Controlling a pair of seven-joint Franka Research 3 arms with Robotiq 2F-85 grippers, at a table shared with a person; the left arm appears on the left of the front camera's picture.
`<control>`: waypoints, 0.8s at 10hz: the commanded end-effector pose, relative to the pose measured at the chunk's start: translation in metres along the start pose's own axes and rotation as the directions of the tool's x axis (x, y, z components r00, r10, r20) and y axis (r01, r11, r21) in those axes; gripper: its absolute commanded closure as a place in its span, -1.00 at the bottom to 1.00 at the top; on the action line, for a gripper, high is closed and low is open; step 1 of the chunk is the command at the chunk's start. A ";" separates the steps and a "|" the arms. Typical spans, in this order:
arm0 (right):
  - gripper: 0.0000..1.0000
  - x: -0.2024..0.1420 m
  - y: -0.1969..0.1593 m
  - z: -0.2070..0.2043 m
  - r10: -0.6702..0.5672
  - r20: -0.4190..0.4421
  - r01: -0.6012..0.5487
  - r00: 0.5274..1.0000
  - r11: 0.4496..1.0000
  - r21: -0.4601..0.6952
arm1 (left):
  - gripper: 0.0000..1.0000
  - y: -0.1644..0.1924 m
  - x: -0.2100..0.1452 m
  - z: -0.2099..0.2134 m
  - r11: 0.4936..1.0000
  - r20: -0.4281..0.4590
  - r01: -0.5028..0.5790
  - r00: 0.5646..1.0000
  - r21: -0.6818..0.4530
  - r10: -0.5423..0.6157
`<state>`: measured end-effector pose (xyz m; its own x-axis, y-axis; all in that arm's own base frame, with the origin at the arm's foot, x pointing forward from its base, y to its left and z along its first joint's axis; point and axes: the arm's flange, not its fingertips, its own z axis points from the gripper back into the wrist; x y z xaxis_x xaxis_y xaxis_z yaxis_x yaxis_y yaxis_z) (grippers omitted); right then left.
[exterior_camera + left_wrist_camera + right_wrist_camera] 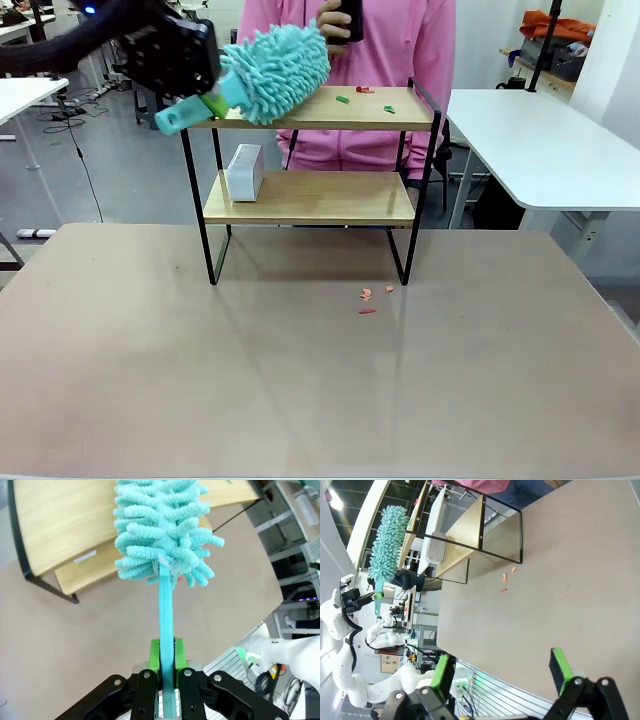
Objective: Clean the shelf.
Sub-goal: Clean the remaining tier of the Shelf with the Duster once objects are removed.
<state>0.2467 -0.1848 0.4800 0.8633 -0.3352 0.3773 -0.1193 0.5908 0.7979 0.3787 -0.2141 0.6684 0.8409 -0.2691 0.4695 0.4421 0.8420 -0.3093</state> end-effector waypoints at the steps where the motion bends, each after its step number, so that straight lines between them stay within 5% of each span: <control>1: -1.00 0.003 0.001 -0.001 0.021 0.018 -0.022 1.000 0.999 0.023 | 1.00 -0.008 0.021 -0.002 0.996 0.013 -0.033 0.999 0.085 0.032; 4: -1.00 0.003 0.001 -0.001 0.021 0.018 -0.022 1.000 0.999 0.023 | 1.00 -0.008 0.035 -0.013 0.991 0.047 -0.080 0.996 0.104 0.075; 8: -1.00 0.003 0.001 -0.001 0.021 0.018 -0.022 1.000 0.999 0.023 | 1.00 -0.019 0.044 -0.029 0.997 -0.026 -0.002 1.000 0.075 0.004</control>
<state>0.2467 -0.1848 0.4801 0.8633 -0.3351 0.3774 -0.1194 0.5909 0.7979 0.4147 -0.2490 0.6626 0.8592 -0.2422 0.4508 0.3869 0.8840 -0.2624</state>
